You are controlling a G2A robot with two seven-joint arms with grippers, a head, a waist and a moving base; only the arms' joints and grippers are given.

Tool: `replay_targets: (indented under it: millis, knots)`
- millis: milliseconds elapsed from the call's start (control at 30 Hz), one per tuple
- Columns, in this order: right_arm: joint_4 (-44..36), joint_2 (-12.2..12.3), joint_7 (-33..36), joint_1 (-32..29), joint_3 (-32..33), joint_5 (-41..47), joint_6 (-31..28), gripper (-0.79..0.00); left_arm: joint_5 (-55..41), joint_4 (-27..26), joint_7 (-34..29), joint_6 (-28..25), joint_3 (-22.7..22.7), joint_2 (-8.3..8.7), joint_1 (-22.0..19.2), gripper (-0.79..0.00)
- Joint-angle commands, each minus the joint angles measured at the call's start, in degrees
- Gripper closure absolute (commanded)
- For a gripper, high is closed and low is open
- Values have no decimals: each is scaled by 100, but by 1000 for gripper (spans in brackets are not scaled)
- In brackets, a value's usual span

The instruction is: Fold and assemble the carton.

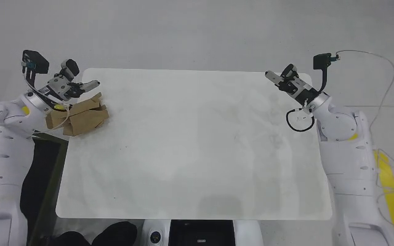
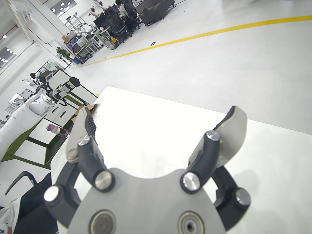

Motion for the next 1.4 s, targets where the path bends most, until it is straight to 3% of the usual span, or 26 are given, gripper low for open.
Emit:
replay_targets:
  millis: [0, 333, 567, 900, 1367]
  knots:
    - [0, 0, 0, 0, 0, 0, 0, -785, -596, 217, -457, 9, 25, -6, -109, -785]
    - [0, 0, 0, 0, 0, 0, 0, -785, -2833, 900, -2123, 556, -34, 0, -390, -785]
    - [0, 0, 0, 0, 0, 0, 0, -785, -4096, 1117, -3300, 1656, -113, 8, -505, -785]
    - [0, 0, 0, 0, 0, 0, 0, -785, -4348, 1511, -3583, 2546, -440, 136, -619, -785]
    - [0, 0, 0, 0, 0, 0, 0, -785, -3543, 2235, -2778, 2737, -766, 381, -684, -785]
